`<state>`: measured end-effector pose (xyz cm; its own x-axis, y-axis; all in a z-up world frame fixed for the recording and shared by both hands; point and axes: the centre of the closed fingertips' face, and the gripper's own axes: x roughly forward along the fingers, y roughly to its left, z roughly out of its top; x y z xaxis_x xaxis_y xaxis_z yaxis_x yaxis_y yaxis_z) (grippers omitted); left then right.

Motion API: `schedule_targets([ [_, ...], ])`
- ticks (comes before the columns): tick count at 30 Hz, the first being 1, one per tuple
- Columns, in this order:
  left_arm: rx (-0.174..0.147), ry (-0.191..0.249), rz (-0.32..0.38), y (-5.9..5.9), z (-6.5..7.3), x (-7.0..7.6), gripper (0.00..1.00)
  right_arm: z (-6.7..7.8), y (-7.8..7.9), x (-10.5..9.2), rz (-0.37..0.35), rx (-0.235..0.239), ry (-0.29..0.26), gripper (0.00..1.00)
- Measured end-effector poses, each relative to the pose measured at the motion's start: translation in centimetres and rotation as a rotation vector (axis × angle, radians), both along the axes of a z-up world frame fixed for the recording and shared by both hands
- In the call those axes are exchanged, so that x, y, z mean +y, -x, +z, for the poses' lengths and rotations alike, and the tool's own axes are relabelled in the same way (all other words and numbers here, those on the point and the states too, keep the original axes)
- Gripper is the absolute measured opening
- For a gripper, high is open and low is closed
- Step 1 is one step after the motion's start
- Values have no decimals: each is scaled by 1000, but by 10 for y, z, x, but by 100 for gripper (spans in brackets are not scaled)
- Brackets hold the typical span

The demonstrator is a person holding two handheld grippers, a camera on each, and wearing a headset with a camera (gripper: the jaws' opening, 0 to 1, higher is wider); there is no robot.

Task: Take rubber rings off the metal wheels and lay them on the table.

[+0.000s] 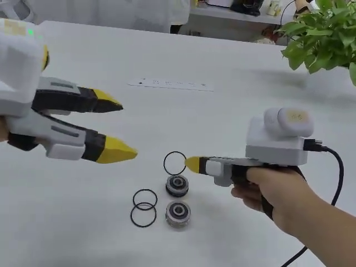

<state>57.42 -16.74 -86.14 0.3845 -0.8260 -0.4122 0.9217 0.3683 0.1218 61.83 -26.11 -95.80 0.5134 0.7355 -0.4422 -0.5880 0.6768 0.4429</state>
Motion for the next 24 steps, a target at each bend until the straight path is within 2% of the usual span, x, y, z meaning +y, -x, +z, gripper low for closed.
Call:
schedule_targets([
  [7,-26,19,91,15,10,39,64,13,4,9,21,-14,-44,0],
  [13,-20,47,164,28,9,65,67,18,9,15,42,-20,-60,0],
  [20,-9,60,225,41,1,81,69,24,14,22,70,-16,-83,0],
  [24,5,88,255,48,-4,85,72,26,18,26,87,-17,-86,0],
])
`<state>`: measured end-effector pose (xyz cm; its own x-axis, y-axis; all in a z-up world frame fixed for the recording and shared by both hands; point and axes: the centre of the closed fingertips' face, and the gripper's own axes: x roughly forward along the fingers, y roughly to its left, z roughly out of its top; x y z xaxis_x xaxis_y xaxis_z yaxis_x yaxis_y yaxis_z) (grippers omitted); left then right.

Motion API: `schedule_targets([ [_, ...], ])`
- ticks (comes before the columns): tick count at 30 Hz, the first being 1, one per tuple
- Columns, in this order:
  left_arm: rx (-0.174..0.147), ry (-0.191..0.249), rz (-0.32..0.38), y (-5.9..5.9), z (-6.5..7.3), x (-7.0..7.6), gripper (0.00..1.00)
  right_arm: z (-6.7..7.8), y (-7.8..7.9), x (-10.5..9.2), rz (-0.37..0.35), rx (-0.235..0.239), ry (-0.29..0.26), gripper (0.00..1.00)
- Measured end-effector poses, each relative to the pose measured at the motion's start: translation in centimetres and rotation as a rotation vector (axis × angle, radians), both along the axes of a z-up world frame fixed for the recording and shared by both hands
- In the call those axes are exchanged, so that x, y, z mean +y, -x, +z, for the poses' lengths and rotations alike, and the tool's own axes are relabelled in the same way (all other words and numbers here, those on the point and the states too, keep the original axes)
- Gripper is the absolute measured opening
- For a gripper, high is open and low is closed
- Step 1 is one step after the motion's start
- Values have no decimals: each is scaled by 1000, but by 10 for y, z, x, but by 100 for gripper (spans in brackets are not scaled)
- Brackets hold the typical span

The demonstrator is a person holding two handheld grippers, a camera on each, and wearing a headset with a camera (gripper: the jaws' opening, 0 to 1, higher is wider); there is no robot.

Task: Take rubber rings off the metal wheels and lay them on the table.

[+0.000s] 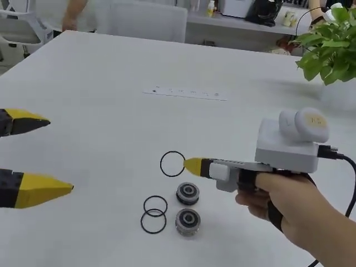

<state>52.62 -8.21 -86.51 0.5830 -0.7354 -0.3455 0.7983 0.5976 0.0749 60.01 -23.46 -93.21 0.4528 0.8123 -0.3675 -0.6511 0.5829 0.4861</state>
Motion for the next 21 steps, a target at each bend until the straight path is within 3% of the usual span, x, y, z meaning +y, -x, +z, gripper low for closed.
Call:
schedule_targets([
  [8,42,-1,26,14,-18,4,73,0,10,9,43,8,2,0],
  [15,70,20,47,22,-29,6,73,-8,19,17,98,8,47,0],
  [21,109,9,48,29,-43,2,72,-21,27,20,152,21,96,0],
])
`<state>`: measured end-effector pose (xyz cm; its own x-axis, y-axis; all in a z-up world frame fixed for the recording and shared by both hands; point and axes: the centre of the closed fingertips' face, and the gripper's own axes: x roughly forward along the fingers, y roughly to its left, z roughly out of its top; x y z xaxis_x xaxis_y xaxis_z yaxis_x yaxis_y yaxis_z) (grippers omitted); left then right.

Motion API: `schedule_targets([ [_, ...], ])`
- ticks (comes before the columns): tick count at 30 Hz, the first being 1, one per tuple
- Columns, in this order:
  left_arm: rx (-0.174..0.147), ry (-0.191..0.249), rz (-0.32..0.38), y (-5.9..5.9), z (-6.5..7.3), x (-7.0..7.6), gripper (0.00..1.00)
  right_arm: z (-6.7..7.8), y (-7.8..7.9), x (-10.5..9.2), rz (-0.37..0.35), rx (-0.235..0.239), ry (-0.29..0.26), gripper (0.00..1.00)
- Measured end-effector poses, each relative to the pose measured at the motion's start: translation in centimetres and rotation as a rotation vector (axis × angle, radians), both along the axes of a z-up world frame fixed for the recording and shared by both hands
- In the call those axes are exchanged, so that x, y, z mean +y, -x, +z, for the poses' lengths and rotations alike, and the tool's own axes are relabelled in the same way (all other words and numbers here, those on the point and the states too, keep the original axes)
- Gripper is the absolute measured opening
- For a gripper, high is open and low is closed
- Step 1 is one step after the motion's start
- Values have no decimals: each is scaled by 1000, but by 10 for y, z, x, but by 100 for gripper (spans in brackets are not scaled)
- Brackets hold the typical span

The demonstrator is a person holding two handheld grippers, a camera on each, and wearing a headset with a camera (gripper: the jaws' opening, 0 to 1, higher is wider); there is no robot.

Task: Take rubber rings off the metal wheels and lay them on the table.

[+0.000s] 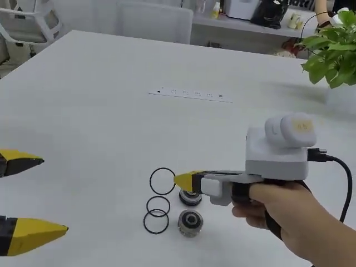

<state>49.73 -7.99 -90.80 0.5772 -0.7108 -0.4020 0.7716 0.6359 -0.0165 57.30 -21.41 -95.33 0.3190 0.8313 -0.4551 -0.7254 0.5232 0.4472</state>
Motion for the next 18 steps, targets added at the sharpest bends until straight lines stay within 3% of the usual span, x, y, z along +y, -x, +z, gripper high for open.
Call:
schedule_targets([
  [7,34,-1,-4,8,-11,-6,73,-16,10,3,47,43,47,0],
  [13,39,34,-5,9,-9,-12,72,-29,21,6,91,89,81,0],
  [18,46,21,-18,10,-12,-15,72,-35,27,7,122,83,116,0],
])
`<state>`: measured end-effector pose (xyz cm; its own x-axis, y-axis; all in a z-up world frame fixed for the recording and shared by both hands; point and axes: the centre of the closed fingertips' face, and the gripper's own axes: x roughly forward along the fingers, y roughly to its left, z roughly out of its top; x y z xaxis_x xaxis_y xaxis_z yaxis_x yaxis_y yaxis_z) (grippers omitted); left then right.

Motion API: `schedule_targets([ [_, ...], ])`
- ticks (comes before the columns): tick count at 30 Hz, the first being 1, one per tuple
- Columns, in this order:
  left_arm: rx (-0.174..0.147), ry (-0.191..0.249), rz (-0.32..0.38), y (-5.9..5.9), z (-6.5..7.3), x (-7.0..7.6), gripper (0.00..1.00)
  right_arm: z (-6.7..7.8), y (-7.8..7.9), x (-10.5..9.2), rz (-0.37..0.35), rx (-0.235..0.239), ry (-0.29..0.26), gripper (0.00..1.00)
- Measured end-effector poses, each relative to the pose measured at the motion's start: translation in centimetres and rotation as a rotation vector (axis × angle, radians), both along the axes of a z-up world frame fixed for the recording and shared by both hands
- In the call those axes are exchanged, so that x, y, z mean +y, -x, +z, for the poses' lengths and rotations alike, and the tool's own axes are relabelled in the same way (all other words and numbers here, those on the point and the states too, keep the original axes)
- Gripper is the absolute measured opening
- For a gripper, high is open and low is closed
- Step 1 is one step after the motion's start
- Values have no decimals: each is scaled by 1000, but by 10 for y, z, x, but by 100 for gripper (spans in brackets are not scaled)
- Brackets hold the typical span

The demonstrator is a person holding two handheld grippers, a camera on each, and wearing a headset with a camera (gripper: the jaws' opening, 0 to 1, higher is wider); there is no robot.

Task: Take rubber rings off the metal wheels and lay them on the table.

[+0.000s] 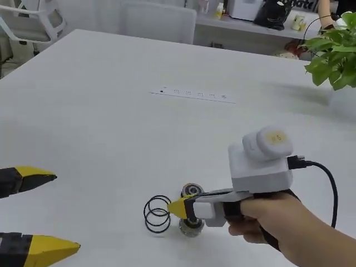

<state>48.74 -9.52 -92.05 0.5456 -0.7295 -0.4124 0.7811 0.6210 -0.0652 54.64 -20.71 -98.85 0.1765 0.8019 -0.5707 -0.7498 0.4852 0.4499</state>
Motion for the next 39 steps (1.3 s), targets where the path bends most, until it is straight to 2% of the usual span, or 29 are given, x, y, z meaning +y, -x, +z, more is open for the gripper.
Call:
schedule_targets([
  [6,-4,5,7,-1,2,0,72,-2,-6,-1,-2,-38,11,0],
  [10,-3,3,9,-1,1,1,72,-11,-8,-6,-2,-50,52,13],
  [12,0,-1,8,0,0,1,71,-12,-10,-9,0,-66,71,15],
  [30,-15,-3,15,-4,7,6,72,9,-38,-26,-135,-107,9,14],
  [35,-30,-14,8,-9,15,5,72,13,-46,-33,-173,-117,-2,14],
  [39,-61,-9,-12,-16,29,0,74,16,-53,-40,-207,-124,-9,14],
])
